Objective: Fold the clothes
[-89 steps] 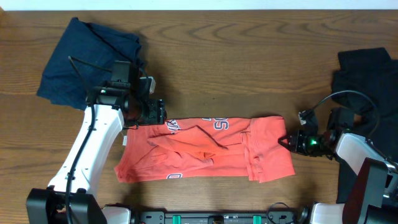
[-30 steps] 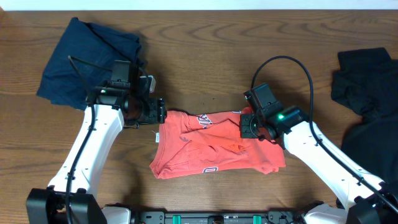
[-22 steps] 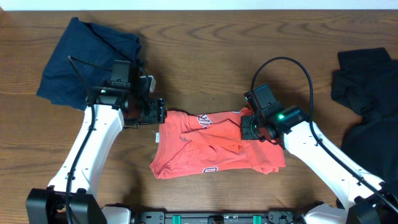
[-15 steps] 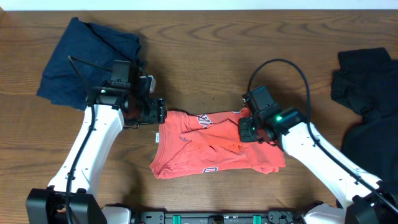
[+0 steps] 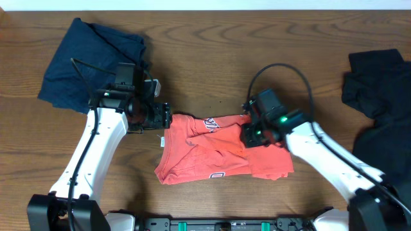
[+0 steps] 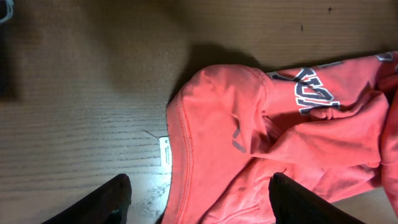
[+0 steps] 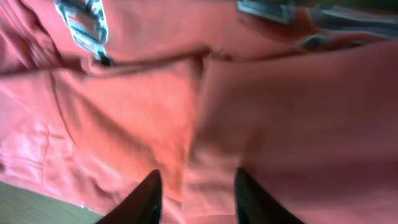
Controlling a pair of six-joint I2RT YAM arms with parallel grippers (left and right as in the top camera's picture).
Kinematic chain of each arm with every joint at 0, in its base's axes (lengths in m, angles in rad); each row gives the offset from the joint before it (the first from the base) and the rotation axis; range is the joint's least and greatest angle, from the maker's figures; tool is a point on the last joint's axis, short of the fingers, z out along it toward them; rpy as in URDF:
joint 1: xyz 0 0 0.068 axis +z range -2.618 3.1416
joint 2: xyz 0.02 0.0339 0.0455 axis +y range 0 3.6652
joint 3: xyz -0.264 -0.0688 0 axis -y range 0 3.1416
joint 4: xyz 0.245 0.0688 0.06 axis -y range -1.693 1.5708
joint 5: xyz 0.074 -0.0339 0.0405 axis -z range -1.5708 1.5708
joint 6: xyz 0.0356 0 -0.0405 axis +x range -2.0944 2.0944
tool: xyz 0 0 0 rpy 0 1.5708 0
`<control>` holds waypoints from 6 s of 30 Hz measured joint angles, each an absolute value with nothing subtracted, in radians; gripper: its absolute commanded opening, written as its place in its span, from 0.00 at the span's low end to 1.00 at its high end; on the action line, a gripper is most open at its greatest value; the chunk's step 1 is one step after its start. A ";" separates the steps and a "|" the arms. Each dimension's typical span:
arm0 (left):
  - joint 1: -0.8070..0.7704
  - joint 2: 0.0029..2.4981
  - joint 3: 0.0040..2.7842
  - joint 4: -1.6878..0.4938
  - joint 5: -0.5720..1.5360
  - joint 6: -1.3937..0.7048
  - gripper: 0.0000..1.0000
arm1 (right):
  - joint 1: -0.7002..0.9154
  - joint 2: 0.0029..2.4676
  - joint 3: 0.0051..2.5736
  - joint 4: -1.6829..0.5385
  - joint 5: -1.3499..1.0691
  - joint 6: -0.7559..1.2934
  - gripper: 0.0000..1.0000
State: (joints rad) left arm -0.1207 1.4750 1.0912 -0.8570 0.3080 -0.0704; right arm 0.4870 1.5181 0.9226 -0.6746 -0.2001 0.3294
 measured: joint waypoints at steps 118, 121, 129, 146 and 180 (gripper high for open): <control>-0.340 1.515 1.095 -0.414 0.713 -0.047 0.59 | 0.282 1.357 1.011 -1.092 -0.175 0.444 0.50; -0.398 1.584 1.097 -0.350 0.728 -0.050 0.59 | 0.282 1.362 0.967 -1.088 -0.183 0.478 0.47; -0.486 1.804 1.098 -0.112 0.764 -0.104 0.64 | 0.282 1.368 0.742 -0.853 -0.219 0.541 0.55; -0.567 1.998 1.098 0.081 0.753 -0.163 0.19 | 0.282 1.365 0.572 -0.645 -0.266 0.547 0.04; -0.490 1.939 1.099 0.104 0.884 -0.237 0.53 | 0.282 1.261 0.636 -0.768 -0.395 0.450 0.41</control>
